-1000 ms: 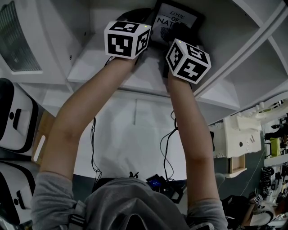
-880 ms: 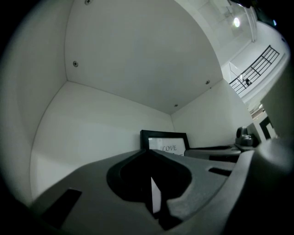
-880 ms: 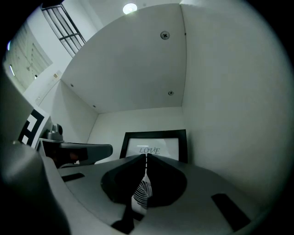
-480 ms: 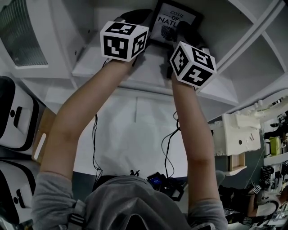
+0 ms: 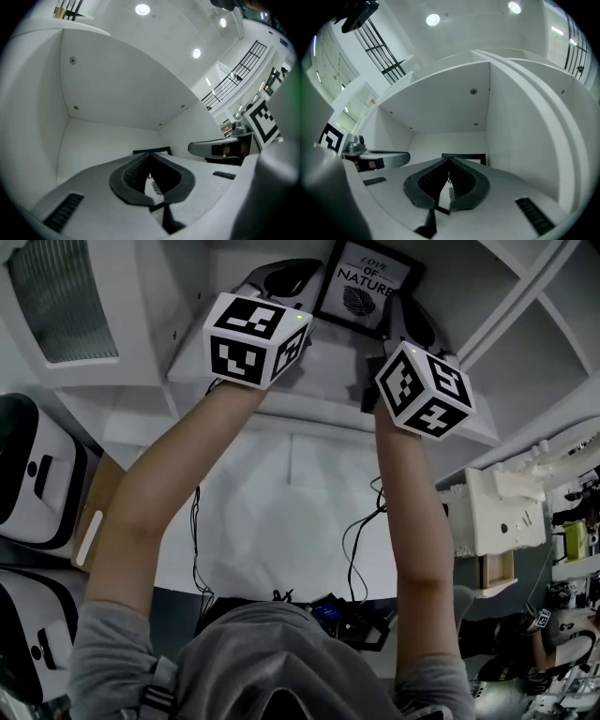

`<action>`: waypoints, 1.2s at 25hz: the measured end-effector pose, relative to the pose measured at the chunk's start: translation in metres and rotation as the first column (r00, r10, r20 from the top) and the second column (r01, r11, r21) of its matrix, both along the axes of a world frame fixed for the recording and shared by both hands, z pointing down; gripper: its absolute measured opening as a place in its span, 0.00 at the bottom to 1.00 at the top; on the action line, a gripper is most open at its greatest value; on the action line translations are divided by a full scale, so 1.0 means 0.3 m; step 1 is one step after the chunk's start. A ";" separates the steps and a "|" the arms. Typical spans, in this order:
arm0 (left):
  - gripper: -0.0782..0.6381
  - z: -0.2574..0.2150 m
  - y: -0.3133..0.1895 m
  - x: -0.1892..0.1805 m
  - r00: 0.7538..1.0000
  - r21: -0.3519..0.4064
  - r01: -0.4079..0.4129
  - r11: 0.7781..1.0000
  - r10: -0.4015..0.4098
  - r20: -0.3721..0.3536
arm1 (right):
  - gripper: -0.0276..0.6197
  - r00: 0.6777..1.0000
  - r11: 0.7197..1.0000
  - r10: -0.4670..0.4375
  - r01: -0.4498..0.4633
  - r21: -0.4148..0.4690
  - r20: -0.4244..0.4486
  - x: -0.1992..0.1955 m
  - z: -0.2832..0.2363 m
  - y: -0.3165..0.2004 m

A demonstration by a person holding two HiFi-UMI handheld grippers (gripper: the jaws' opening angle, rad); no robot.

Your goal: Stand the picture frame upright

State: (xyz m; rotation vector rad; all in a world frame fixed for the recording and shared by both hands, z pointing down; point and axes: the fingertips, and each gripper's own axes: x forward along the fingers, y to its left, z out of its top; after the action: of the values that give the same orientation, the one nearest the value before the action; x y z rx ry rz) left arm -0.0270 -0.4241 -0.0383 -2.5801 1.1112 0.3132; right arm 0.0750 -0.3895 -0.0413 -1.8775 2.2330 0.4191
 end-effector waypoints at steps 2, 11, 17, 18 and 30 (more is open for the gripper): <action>0.12 -0.004 0.036 -0.012 1.000 -0.005 -0.013 1.000 0.013 -0.011 | 0.09 1.000 1.000 -0.007 0.007 0.004 0.006 -0.004 -0.003 0.042; 0.12 0.008 0.214 -0.029 1.000 0.018 -0.013 1.000 0.013 -0.015 | 0.09 0.996 0.996 -0.089 0.089 0.007 0.002 -0.001 0.023 0.220; 0.12 0.054 0.343 -0.077 0.999 -0.030 -0.010 0.999 0.009 -0.045 | 0.09 0.988 0.988 -0.149 0.151 0.028 -0.046 -0.030 0.036 0.373; 0.12 0.066 0.361 -0.086 0.999 -0.033 0.002 0.999 -0.004 -0.042 | 0.09 0.986 0.987 -0.151 0.154 0.039 -0.073 -0.034 0.037 0.402; 0.12 0.236 0.570 -0.190 0.990 -0.032 0.140 0.990 -0.139 0.033 | 0.09 0.968 0.967 -0.240 0.245 0.067 -0.075 0.022 0.115 0.672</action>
State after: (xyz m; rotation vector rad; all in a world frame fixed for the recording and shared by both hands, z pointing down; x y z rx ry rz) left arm -0.0839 -0.2532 0.0324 -2.5116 1.2885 0.2225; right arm 0.0815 -0.1879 -0.0068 -1.5493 2.4147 0.5228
